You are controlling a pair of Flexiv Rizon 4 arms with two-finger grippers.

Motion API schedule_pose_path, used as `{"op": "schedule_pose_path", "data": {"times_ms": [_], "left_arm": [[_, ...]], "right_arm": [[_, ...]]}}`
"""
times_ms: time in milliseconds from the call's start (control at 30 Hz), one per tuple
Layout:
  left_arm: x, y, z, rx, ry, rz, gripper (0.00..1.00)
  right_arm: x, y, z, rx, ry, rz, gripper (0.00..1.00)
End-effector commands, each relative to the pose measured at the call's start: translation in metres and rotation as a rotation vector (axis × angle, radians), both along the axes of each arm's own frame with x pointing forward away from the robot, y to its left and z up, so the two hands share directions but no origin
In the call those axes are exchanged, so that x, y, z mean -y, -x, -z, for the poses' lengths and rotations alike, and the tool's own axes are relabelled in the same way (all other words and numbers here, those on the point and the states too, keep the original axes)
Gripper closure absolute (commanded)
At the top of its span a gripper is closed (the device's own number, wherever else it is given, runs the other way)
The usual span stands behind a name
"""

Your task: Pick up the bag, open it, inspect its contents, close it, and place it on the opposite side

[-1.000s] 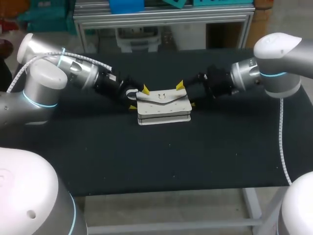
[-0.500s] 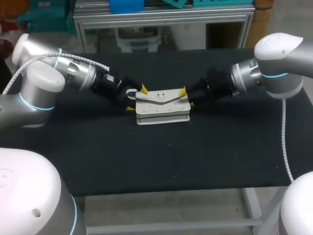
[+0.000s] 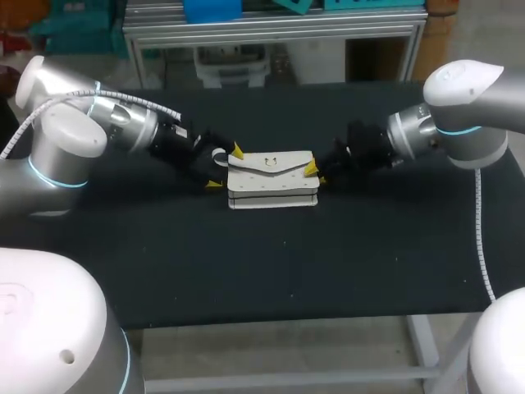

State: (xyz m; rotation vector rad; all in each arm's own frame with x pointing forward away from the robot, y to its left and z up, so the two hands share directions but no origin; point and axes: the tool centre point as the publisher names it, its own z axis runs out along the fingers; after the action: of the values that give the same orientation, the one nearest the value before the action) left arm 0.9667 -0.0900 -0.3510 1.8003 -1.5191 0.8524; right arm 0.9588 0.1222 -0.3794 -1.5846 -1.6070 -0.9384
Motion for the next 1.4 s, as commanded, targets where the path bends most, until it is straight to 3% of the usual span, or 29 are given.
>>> {"op": "schedule_pose_path", "data": {"times_ms": [33,433,833,933,967,1400], "left_arm": [[-0.001,0.002,-0.002,0.002,-0.015,-0.010,0.00],[-0.015,-0.002,-0.007,0.014,-0.080,-0.041,0.00],[-0.046,-0.018,-0.020,0.069,-0.256,-0.015,0.00],[-0.051,-0.019,-0.022,0.094,-0.345,0.025,0.00],[-0.053,-0.019,-0.022,0.103,-0.381,0.055,0.00],[-0.053,-0.019,-0.022,0.103,-0.381,0.055,0.00]], "right_arm": [[-0.002,0.000,-0.002,0.002,0.019,0.001,1.00],[0.011,-0.007,0.002,0.017,0.071,0.010,1.00],[0.068,-0.024,-0.009,0.046,0.171,0.070,1.00],[0.083,-0.026,-0.013,0.062,0.190,0.067,1.00],[0.083,-0.026,-0.013,0.062,0.190,0.067,1.00],[0.083,-0.026,-0.013,0.062,0.190,0.067,1.00]]}}
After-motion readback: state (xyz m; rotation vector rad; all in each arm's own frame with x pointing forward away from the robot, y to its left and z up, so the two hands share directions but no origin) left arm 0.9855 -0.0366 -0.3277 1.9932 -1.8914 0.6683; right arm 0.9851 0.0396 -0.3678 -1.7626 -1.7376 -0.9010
